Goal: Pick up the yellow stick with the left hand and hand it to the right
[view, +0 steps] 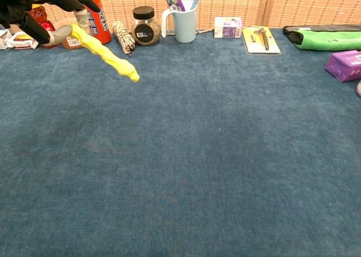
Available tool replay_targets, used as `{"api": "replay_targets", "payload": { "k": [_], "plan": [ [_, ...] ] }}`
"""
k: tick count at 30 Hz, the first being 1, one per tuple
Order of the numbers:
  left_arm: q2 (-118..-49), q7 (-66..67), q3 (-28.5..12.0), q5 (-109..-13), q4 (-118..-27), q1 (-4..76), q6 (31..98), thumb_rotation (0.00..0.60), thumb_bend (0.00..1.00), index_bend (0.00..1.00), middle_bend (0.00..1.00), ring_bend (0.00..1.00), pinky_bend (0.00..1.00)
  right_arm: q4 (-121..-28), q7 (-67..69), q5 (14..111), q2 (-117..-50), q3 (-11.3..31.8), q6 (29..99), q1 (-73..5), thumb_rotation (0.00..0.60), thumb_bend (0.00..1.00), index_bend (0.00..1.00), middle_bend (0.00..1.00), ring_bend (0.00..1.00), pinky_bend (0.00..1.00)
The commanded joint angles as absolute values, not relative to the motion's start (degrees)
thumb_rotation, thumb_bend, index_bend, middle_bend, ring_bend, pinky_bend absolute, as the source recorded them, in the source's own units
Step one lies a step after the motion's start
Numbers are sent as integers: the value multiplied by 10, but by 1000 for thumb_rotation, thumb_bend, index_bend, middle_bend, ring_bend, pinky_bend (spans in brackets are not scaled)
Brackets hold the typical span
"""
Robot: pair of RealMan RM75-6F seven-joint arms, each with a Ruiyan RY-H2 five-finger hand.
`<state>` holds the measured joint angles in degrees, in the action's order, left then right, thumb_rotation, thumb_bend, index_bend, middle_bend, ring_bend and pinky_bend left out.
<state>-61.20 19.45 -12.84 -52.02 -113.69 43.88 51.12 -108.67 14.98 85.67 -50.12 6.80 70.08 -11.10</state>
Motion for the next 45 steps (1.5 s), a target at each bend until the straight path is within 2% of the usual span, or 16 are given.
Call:
{"api": "replay_targets", "payload": {
  "k": [1,8,11,18,28,32,36,45],
  "plan": [
    [-614,179,-136,-520,-1133,448,502,600,633,594,87,19,45,-1093,157,851,-513,73,677,-132,600,161,390,252,253,224],
    [-616,156,-152,-519,-1125,471,485,600,633,591,87,20,45,-1103,178,838,-556,81,622,-179,600,162,375,203,192,144],
    [-616,154,-163,-525,-1125,493,472,600,633,589,87,20,45,-1104,186,823,-599,99,603,-211,600,162,376,186,171,119],
    [-619,154,-164,-523,-1126,513,467,600,633,588,87,20,45,-1096,168,791,-643,112,595,-237,600,162,373,164,119,92],
    [-646,164,-166,-500,-1114,551,471,600,633,588,87,20,46,-1078,135,727,-715,131,582,-274,600,161,448,180,111,84],
    [-664,182,-164,-489,-1109,568,485,600,633,588,87,19,45,-1067,112,696,-745,138,588,-284,600,161,464,190,75,19],
    [-681,203,-159,-486,-1102,582,502,600,633,588,87,14,22,-1064,102,670,-761,143,585,-294,600,162,465,178,1,0],
    [-715,236,-151,-469,-1084,610,519,600,633,596,86,11,0,-1059,91,631,-786,158,579,-313,600,163,491,168,0,0]
  ]
}}
